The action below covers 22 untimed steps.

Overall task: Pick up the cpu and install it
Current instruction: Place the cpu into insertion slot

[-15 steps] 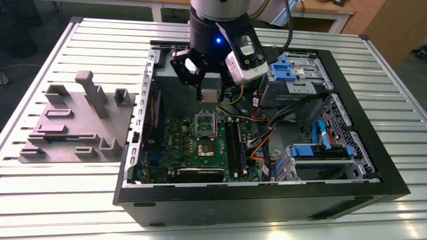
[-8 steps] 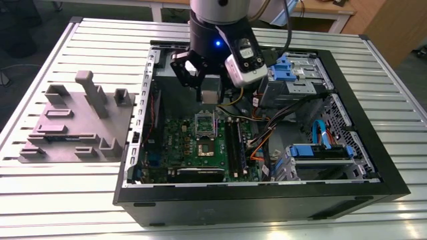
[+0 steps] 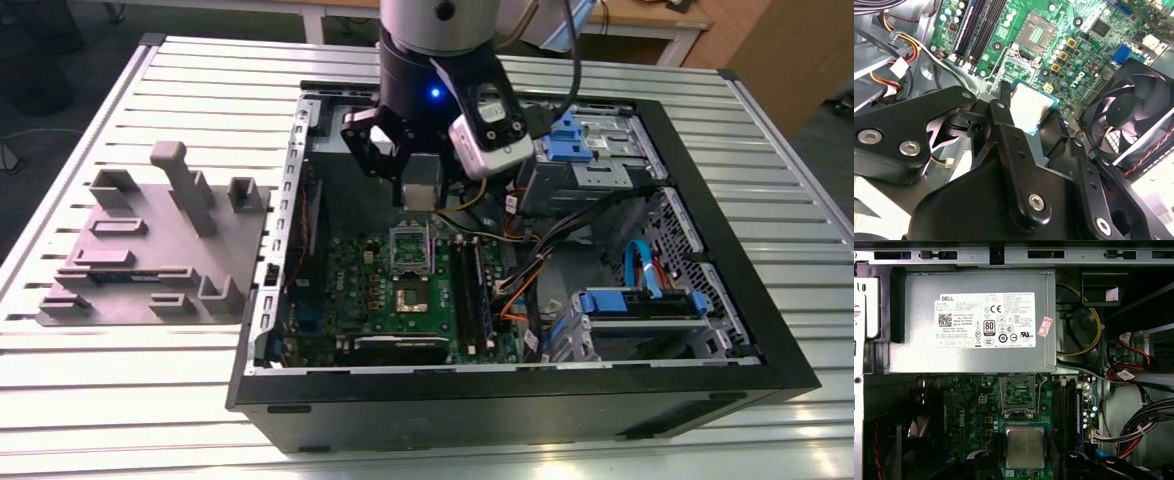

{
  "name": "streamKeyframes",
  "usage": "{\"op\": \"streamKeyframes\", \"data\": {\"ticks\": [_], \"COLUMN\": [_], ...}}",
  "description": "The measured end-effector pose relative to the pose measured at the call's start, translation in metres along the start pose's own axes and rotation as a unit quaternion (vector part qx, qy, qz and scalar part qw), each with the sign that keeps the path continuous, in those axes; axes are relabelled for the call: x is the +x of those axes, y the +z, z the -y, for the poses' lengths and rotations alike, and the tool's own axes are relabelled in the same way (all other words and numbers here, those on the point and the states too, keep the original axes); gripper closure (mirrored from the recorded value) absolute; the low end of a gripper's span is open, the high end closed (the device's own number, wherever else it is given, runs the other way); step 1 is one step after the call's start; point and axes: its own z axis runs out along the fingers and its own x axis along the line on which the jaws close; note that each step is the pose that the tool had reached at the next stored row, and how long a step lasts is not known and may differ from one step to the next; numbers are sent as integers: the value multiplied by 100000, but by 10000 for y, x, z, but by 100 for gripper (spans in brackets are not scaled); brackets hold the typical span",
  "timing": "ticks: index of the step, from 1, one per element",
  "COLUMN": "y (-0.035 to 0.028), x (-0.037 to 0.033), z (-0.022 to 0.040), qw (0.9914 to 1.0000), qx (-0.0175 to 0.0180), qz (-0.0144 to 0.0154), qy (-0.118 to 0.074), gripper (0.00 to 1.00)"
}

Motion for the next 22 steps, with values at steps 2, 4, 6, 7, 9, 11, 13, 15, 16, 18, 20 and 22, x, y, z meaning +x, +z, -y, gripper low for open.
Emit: {"op": "streamKeyframes", "data": {"ticks": [2,4,6,7,9,11,13,15,16,18,20,22], "y": [10,19,28,32,41,49,57,65,68,75,82,89], "x": [0,0,0,0,0,0,0,0,0,0,0,0], "z": [1,2,3,3,3,4,4,5,5,5,6,6], "qw": [100000,100000,100000,100000,100000,100000,100000,100000,100000,100000,100000,100000], "qx": [2,3,1,5,1,2,6,2,4,5,5,0], "qz": [-1,-1,0,-1,-1,-1,-3,-1,-3,-2,-2,0], "qy": [1,-1,0,-1,-1,-2,-1,0,-1,0,2,0], "gripper": [53,53,53,53,53,53,53,53,53,53,53,53]}}
